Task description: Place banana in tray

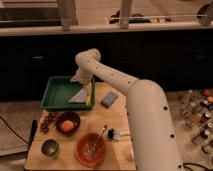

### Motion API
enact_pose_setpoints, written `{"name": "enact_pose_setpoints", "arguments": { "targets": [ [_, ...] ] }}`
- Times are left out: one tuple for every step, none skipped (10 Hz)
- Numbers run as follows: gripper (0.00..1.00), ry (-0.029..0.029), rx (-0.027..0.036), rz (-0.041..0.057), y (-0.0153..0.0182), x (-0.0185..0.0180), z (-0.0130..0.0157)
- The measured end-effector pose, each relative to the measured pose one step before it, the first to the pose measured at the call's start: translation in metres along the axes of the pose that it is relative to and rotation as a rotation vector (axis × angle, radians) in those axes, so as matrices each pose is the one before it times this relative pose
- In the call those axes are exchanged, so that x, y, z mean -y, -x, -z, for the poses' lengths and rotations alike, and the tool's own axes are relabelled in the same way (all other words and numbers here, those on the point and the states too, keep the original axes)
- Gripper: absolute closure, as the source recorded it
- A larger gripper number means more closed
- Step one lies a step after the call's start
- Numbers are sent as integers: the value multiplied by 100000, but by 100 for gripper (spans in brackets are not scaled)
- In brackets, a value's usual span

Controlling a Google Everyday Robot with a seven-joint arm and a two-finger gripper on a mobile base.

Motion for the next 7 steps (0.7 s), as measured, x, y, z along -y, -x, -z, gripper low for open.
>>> {"name": "enact_pose_setpoints", "arguments": {
  "targets": [
    [20,-948,-33,767,73,150,320],
    [20,-473,-180,474,-18,44,281],
    [20,-456,-247,596,95,94,306],
    [20,-555,-400,412,2,18,387],
    [20,-505,-374,394,4,20,370],
    [20,-576,-329,502,63,69,355],
    [20,-398,-380,208,-73,-70,155]
  ]
}}
